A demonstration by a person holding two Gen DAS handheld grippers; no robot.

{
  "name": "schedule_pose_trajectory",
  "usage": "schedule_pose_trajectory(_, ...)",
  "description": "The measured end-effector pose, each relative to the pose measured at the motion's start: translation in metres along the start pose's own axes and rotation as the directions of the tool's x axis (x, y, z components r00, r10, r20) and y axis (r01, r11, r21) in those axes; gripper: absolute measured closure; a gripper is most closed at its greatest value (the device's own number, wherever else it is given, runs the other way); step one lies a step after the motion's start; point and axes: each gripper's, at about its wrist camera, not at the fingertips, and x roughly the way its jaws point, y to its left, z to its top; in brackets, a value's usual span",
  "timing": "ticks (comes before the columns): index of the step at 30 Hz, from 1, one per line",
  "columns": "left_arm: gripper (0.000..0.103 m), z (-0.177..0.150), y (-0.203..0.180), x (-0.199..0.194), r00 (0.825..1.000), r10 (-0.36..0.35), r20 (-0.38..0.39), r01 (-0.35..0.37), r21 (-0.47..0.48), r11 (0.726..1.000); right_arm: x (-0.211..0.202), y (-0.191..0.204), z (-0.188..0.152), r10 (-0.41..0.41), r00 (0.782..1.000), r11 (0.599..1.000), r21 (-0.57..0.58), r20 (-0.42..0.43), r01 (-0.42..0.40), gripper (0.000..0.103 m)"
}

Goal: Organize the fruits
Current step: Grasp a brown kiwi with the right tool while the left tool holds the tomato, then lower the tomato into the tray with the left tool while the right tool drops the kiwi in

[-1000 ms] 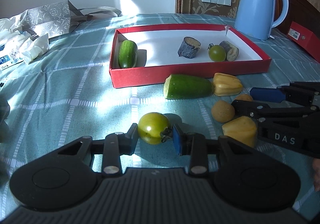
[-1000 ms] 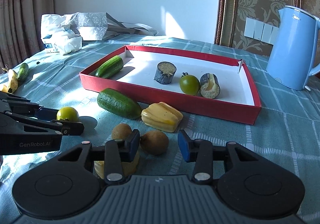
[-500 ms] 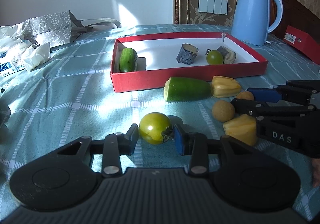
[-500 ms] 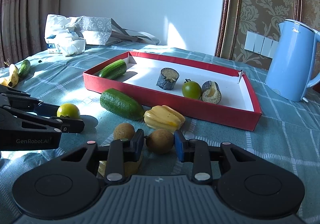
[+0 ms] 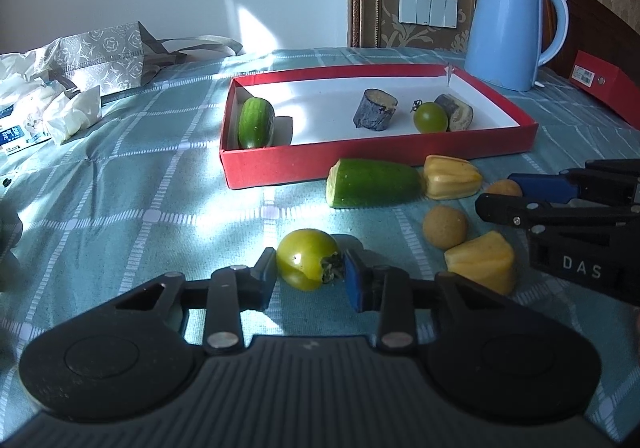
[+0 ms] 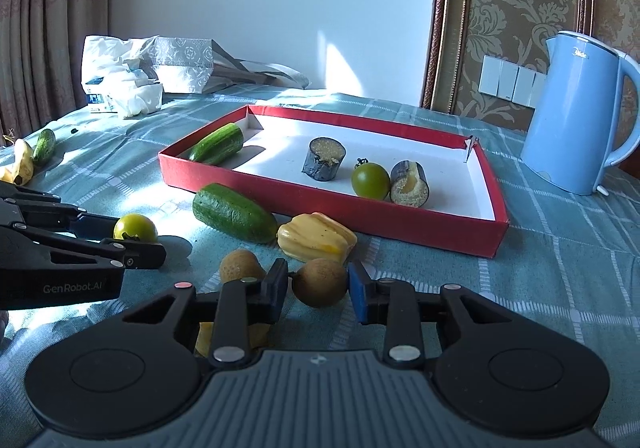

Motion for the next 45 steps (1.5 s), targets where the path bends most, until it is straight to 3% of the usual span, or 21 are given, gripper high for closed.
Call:
schedule_pose_trajectory(15, 0.072, 0.007, -0.001, 0.003, 1.0, 0.001, -0.006, -0.001, 0.012, 1.0, -0.009, -0.019, 0.006, -0.068, 0.997, 0.998, 0.008, 0.033, 0.067, 0.071)
schedule_pose_trajectory(23, 0.072, 0.052, -0.006, -0.009, 0.997, -0.036, 0.071, 0.036, 0.008, 0.999, -0.008, -0.04, 0.03, -0.091, 0.993, 0.996, 0.016, 0.078, 0.09, 0.071)
schedule_pose_trajectory(29, 0.072, 0.096, -0.015, 0.024, 0.997, -0.047, 0.063, 0.046, 0.022, 0.999, -0.001, -0.055, 0.042, -0.096, 0.992, 0.995, 0.009, 0.079, 0.096, 0.071)
schedule_pose_trajectory(33, 0.076, 0.117, -0.014, 0.061, 0.999, -0.044, 0.01, 0.044, -0.019, 0.999, 0.006, -0.068, 0.049, -0.101, 0.993, 0.995, 0.007, 0.069, 0.101, 0.071)
schedule_pose_trajectory(38, 0.076, 0.128, -0.015, 0.092, 0.999, -0.03, -0.03, 0.029, -0.028, 0.999, 0.021, -0.079, 0.055, -0.091, 0.995, 0.996, -0.012, 0.045, 0.092, 0.071)
schedule_pose_trajectory(45, 0.076, 0.131, -0.009, 0.097, 1.0, 0.002, -0.014, -0.003, -0.053, 0.999, 0.042, -0.087, 0.055, -0.073, 0.997, 0.997, -0.019, 0.008, 0.073, 0.071)
